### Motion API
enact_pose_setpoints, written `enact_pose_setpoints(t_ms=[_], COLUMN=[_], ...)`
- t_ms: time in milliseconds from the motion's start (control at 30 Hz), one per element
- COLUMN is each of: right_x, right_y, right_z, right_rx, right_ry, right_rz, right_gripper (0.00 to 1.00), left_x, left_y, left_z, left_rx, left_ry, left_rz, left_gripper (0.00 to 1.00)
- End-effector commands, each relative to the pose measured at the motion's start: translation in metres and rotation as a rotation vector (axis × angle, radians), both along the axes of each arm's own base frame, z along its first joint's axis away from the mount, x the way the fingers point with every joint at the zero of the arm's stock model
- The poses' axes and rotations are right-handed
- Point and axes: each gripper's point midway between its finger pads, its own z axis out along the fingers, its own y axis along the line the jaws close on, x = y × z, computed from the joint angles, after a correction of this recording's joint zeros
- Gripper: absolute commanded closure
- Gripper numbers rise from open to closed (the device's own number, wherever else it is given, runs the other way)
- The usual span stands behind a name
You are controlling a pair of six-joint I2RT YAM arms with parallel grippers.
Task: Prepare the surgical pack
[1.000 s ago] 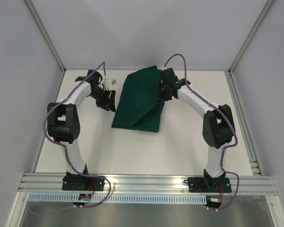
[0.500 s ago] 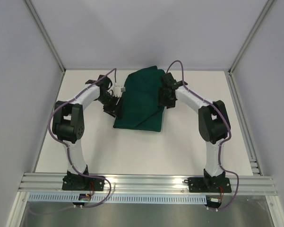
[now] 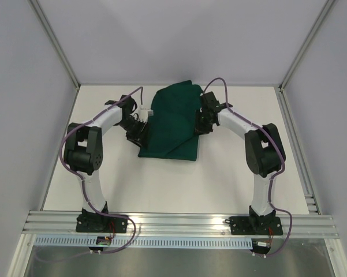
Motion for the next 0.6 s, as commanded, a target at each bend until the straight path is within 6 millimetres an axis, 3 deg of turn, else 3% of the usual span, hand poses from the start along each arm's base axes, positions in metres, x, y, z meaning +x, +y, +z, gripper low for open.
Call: enact_pose_setpoints(t_ms=[0,167,333,433,567], right_x=[-0.004,-0.019,-0.046,-0.065,-0.098], right_y=[0.012,0.02,0.023,0.024,0.03], right_z=[-0.004,-0.007,-0.012,-0.015,-0.023], right_rx=[0.072,0.126,0.172,0.183,0.171], right_ry=[0.006,0.019,0.054,0.077,0.123], right_rz=[0.047,0.144,0.248,0.321,0.438], right_gripper=[0.8,0.99,1.0,1.0,1.0], left_x=[-0.014,-0.033,-0.058,-0.059,-0.044], left_y=[-0.003,-0.004,0.001,0.009,0.021], left_z=[0.008,0.035,0.071,0.092,0.093], left_rx=[-0.034,-0.086,-0.16,-0.191,-0.175], left_ry=[0.0,-0.022,-0.033,-0.076,-0.096], left_rz=[-0.045,-0.105,-0.124,-0.092,-0.001], left_gripper=[0.49,0.43,0.36,0.36,0.37])
